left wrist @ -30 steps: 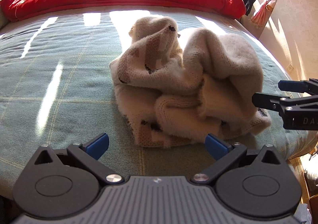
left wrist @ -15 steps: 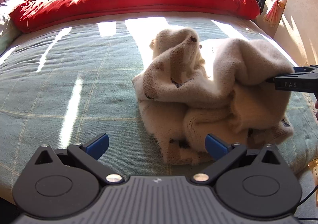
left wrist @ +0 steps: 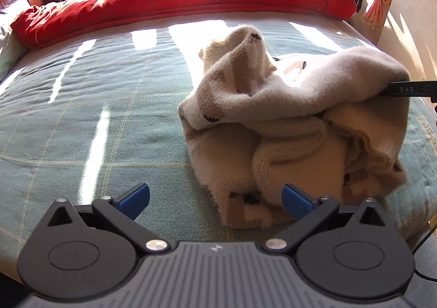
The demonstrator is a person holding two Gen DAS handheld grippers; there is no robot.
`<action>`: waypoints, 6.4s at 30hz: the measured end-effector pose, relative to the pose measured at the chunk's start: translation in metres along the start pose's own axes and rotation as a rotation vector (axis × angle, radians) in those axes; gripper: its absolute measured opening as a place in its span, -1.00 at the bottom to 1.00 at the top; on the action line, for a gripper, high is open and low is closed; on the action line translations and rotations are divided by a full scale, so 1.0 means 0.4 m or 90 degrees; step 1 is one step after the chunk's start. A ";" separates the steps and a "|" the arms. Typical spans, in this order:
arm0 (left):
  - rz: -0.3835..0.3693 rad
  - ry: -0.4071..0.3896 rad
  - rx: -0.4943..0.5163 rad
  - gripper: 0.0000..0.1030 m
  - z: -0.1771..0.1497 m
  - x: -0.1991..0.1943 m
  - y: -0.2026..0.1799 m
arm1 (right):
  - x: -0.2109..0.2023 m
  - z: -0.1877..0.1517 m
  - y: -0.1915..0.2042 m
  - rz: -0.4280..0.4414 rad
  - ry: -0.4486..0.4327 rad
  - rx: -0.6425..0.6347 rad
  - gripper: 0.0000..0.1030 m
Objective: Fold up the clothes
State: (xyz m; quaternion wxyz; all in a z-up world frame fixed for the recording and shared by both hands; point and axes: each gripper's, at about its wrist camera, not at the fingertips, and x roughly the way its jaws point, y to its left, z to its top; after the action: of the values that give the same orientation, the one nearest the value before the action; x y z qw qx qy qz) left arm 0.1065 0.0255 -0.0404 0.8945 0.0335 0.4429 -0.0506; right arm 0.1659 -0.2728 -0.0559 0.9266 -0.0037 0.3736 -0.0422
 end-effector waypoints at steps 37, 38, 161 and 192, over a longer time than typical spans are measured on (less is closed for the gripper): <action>0.044 -0.029 -0.110 0.98 -0.144 -0.130 0.281 | -0.137 0.103 0.801 0.369 -0.014 -0.261 -0.57; 0.047 -0.027 -0.112 0.98 -0.148 -0.132 0.286 | -0.140 0.098 0.821 0.378 -0.011 -0.267 -0.57; 0.034 -0.075 0.521 -0.16 0.215 0.028 0.001 | -0.125 -0.111 0.174 0.291 0.087 0.054 0.40; 0.349 0.000 0.112 -0.67 0.199 0.043 0.646 | -0.137 -0.095 0.298 0.266 0.122 -0.023 0.40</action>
State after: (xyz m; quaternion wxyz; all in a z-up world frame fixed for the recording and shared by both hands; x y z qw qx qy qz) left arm 0.2107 0.2728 -0.0018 0.8685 0.2293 0.4112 0.1549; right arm 0.1093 -0.1486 -0.0497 0.8752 0.0613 0.4534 0.1572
